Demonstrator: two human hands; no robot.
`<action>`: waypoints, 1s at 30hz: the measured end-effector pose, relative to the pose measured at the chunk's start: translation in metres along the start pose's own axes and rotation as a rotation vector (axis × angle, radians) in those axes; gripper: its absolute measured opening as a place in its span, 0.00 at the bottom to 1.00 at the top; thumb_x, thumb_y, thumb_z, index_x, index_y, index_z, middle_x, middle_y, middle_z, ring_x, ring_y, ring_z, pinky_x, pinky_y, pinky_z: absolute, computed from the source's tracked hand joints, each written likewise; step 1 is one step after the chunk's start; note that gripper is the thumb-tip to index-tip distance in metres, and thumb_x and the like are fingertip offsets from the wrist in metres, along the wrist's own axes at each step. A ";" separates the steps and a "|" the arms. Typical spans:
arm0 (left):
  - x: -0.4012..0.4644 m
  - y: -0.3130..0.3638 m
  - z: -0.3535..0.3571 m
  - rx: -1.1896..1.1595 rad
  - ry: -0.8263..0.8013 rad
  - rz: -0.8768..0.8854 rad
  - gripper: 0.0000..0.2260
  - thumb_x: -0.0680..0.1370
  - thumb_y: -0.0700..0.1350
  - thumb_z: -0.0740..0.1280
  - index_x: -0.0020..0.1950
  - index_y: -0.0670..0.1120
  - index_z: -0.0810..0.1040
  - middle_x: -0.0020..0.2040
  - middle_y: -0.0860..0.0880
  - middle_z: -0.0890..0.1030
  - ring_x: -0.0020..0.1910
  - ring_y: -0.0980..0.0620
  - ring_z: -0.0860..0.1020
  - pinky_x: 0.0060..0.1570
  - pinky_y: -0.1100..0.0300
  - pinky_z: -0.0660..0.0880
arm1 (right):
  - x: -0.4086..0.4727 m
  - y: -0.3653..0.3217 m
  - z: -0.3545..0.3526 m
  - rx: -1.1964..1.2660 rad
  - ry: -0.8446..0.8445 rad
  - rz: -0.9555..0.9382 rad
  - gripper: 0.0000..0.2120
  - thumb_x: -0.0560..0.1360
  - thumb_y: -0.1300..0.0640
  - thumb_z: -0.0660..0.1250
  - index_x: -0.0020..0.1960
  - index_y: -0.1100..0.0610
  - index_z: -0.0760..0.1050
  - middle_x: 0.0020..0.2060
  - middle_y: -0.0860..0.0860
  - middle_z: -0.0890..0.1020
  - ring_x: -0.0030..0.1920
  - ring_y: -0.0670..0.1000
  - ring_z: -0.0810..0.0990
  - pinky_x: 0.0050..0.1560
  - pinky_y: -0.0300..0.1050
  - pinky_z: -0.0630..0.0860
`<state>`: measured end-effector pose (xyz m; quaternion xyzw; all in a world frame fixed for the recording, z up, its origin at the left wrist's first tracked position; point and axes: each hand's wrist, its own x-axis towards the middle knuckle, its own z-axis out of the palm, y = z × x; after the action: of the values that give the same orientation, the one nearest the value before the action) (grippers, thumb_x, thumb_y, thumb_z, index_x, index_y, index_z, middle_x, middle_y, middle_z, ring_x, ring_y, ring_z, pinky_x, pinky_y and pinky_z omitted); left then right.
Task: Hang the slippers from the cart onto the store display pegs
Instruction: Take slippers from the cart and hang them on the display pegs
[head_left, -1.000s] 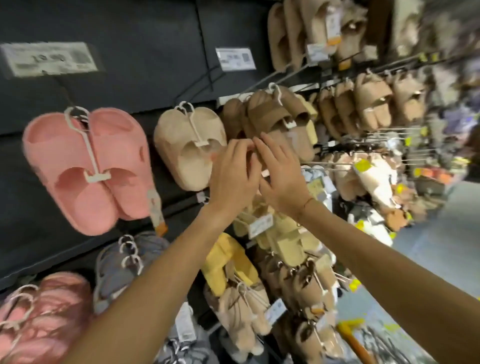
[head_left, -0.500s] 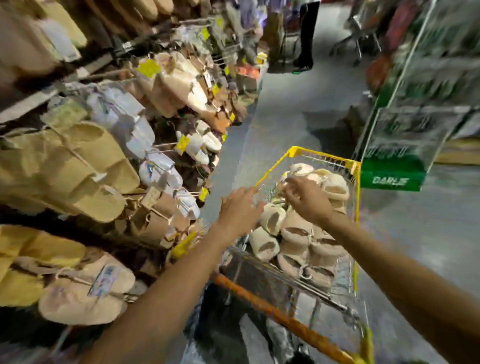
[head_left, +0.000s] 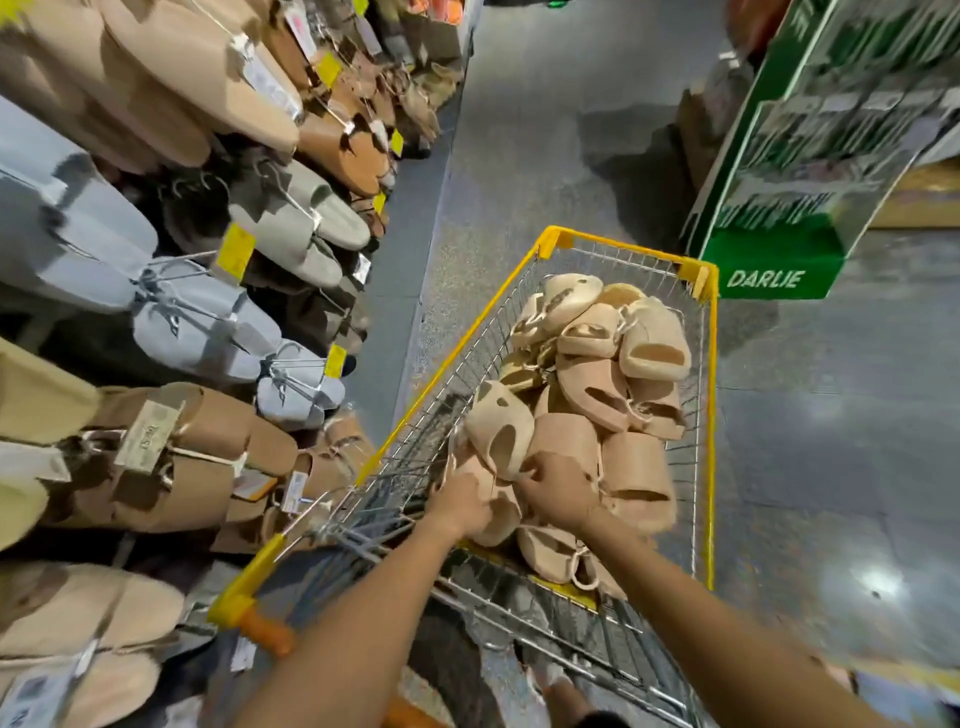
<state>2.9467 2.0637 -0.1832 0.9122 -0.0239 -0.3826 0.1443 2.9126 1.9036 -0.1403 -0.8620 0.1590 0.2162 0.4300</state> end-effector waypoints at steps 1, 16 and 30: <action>0.007 -0.003 0.005 -0.023 0.012 -0.008 0.15 0.78 0.46 0.66 0.63 0.43 0.76 0.62 0.44 0.78 0.64 0.41 0.76 0.62 0.52 0.73 | 0.004 -0.001 0.008 0.067 -0.015 0.035 0.23 0.81 0.42 0.61 0.45 0.63 0.79 0.35 0.57 0.85 0.32 0.54 0.84 0.31 0.47 0.78; 0.094 -0.029 0.007 -0.502 0.067 -0.410 0.23 0.80 0.41 0.61 0.75 0.38 0.66 0.73 0.38 0.70 0.73 0.39 0.68 0.68 0.49 0.68 | 0.058 -0.012 0.033 -0.049 0.140 0.169 0.24 0.81 0.45 0.60 0.33 0.59 0.75 0.30 0.55 0.80 0.29 0.53 0.75 0.34 0.48 0.75; 0.195 -0.118 0.076 -0.756 -0.074 -0.539 0.32 0.59 0.56 0.78 0.56 0.37 0.81 0.51 0.42 0.85 0.48 0.44 0.84 0.40 0.53 0.82 | 0.044 0.009 0.031 0.133 0.100 0.148 0.17 0.76 0.49 0.65 0.32 0.56 0.78 0.26 0.52 0.82 0.29 0.54 0.82 0.36 0.51 0.82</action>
<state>3.0230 2.1283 -0.4015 0.7550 0.3500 -0.4208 0.3612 2.9389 1.9194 -0.1851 -0.8270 0.2576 0.1932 0.4608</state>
